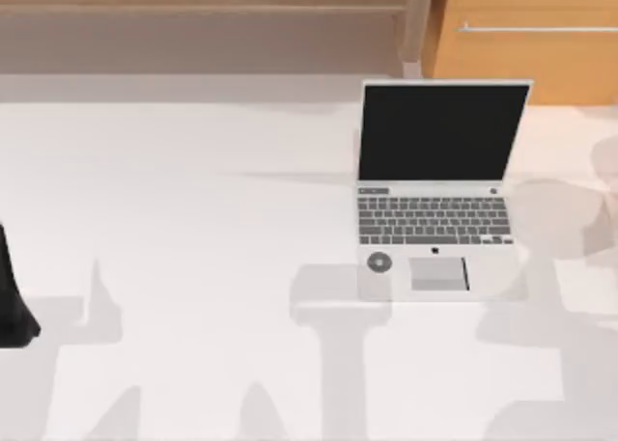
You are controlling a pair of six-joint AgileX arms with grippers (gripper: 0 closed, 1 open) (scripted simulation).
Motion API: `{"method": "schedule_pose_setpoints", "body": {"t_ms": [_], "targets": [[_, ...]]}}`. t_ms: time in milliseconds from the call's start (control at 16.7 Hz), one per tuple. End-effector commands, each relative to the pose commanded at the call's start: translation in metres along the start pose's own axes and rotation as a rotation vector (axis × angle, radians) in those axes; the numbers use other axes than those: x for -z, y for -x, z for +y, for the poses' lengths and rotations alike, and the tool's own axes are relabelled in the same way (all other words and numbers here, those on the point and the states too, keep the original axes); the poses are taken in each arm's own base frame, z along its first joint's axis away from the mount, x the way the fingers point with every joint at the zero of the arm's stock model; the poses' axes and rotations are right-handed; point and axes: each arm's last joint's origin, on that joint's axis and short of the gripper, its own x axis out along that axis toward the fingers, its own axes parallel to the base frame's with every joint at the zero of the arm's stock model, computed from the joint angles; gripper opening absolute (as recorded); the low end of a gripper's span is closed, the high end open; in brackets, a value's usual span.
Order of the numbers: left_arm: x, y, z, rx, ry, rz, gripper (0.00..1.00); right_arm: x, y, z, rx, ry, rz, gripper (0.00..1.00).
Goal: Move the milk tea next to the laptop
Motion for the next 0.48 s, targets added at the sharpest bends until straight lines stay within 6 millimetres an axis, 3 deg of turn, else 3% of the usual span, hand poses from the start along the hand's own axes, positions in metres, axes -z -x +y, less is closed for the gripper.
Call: {"method": "schedule_pose_setpoints", "body": {"t_ms": [240, 480], "targets": [[0.000, 0.000, 0.000, 0.000, 0.000, 0.000, 1.00, 0.002, -0.037, 0.001, 0.000, 0.000, 0.000, 1.00], [0.000, 0.000, 0.000, 0.000, 0.000, 0.000, 1.00, 0.003, -0.043, 0.001, 0.000, 0.000, 0.000, 1.00]]}}
